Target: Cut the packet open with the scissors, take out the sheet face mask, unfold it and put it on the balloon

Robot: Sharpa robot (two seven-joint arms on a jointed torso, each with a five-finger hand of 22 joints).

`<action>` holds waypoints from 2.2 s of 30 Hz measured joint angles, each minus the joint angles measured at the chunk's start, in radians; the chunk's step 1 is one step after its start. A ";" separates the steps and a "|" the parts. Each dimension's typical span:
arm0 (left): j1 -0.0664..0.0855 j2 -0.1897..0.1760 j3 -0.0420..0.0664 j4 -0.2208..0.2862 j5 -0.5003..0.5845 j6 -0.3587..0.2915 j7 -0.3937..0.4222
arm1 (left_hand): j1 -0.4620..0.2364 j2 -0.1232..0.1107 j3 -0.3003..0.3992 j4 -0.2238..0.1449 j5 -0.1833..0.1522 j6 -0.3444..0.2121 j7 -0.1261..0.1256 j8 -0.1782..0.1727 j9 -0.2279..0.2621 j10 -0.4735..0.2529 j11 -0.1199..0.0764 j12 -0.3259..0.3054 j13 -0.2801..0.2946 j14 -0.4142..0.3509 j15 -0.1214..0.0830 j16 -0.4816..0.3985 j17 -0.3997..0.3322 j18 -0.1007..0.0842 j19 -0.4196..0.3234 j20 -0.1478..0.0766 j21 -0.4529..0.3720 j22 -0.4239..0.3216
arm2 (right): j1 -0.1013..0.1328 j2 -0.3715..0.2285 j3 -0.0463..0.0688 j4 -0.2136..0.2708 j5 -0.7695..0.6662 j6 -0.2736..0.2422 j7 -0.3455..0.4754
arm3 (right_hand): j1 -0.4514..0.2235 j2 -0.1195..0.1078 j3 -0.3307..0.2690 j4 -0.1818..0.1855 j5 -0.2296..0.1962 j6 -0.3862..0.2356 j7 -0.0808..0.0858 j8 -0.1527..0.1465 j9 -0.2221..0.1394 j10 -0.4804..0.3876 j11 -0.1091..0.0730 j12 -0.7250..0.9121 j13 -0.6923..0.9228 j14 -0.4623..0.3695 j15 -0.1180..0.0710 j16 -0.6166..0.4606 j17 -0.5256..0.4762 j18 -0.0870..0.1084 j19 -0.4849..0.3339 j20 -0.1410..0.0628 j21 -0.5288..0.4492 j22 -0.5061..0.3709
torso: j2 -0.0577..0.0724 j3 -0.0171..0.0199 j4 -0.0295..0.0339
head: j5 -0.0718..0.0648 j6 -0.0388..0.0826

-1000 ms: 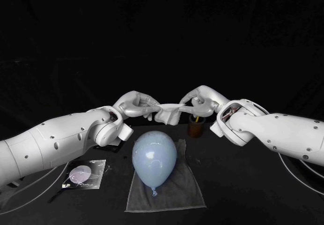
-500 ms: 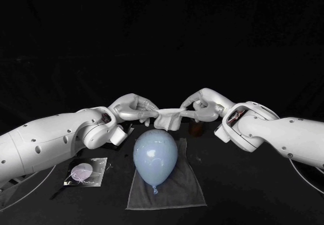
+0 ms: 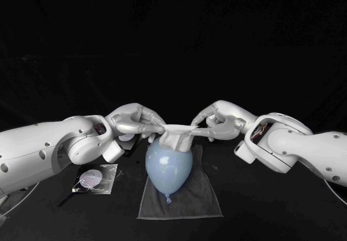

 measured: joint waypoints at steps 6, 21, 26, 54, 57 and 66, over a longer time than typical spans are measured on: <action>0.000 -0.047 -0.001 0.044 0.001 0.026 -0.023 | 0.000 0.000 0.000 0.000 0.000 -0.002 -0.001 0.002 0.015 0.000 0.000 0.004 0.000 0.001 -0.001 0.000 0.001 0.000 0.000 0.000 0.000 0.000 | 0.000 -0.005 -0.005 0.027 0.020 0.032 0.000 | 0.001 0.001 0.003 0.003 0.003 -0.002 -0.001 0.000 0.000 0.000 0.000 -0.003 0.001 0.000 0.000 0.000 0.000 0.000 0.000 0.000 0.000 0.000 | 0.001 -0.0007 0.0005 | 0.007 -0.010; -0.003 -0.052 -0.012 0.039 0.009 0.043 -0.051 | -0.002 0.001 0.006 0.000 -0.003 -0.002 -0.001 0.003 0.015 0.000 0.000 0.011 0.004 0.006 -0.003 0.004 0.006 0.006 0.000 0.000 0.000 0.000 | -0.001 0.026 -0.015 -0.015 0.045 0.057 -0.002 | 0.001 0.001 0.006 0.000 0.004 -0.005 -0.001 0.000 0.001 0.000 0.000 -0.003 0.000 0.000 0.000 0.000 -0.001 -0.001 0.000 0.000 0.000 0.001 | 0.003 -0.0007 -0.0014 | 0.020 -0.029; -0.003 -0.034 -0.013 0.032 0.035 0.042 -0.051 | -0.009 0.001 0.006 0.000 0.001 -0.002 -0.001 0.003 0.016 0.000 0.000 0.011 0.004 0.006 -0.003 0.004 0.006 0.006 0.000 0.000 0.000 0.000 | -0.001 0.062 -0.017 -0.070 0.048 0.033 0.000 | 0.001 0.001 0.007 0.002 0.004 -0.011 0.004 0.000 0.002 -0.013 0.002 -0.015 0.000 0.000 0.000 -0.021 -0.001 -0.007 -0.003 -0.003 -0.009 0.000 | 0.002 -0.0005 -0.0021 | 0.020 -0.029; -0.001 0.034 -0.012 0.010 0.199 -0.065 -0.040 | -0.025 -0.002 0.035 -0.012 0.000 -0.001 -0.001 -0.003 0.044 0.000 0.000 0.027 0.011 0.052 -0.005 0.035 0.050 0.002 0.009 -0.008 0.011 0.004 | -0.015 0.104 -0.032 -0.186 0.047 -0.132 -0.021 | 0.034 -0.089 -0.134 0.112 0.009 -0.184 0.095 -0.075 -0.055 -0.329 0.083 -0.495 -0.401 -0.255 0.079 -0.263 -0.314 0.002 -0.085 0.075 -0.179 -0.096 | 0.002 0.0011 -0.0021 | 0.018 -0.016; -0.001 0.038 -0.012 0.011 0.211 -0.094 -0.042 | -0.025 -0.002 0.041 -0.014 0.000 -0.001 -0.001 -0.004 0.044 0.000 0.000 0.027 0.011 0.060 -0.007 0.035 0.055 0.001 0.012 -0.012 0.015 0.004 | -0.018 0.080 -0.032 -0.145 0.040 -0.166 -0.009 | 0.044 -0.079 -0.137 0.115 0.013 -0.134 0.076 -0.042 -0.051 -0.253 0.065 -0.369 -0.310 -0.182 0.062 -0.188 -0.229 0.002 -0.061 0.058 -0.157 -0.083 | 0.002 0.0016 -0.0021 | 0.018 -0.015; -0.001 0.058 -0.012 0.006 0.242 -0.201 -0.058 | -0.037 -0.003 0.054 -0.018 0.000 -0.001 -0.001 -0.007 0.057 -0.001 0.000 0.032 0.011 0.064 -0.010 0.039 0.055 0.001 0.015 -0.015 0.017 0.005 | -0.077 0.033 -0.033 -0.018 -0.036 -0.262 0.033 | 0.054 -0.088 -0.138 0.116 0.052 -0.106 0.054 -0.018 -0.057 -0.165 0.046 -0.215 -0.188 -0.103 0.043 -0.104 -0.118 0.002 -0.031 0.039 -0.125 -0.055 | 0.001 0.0012 -0.0029 | 0.019 -0.016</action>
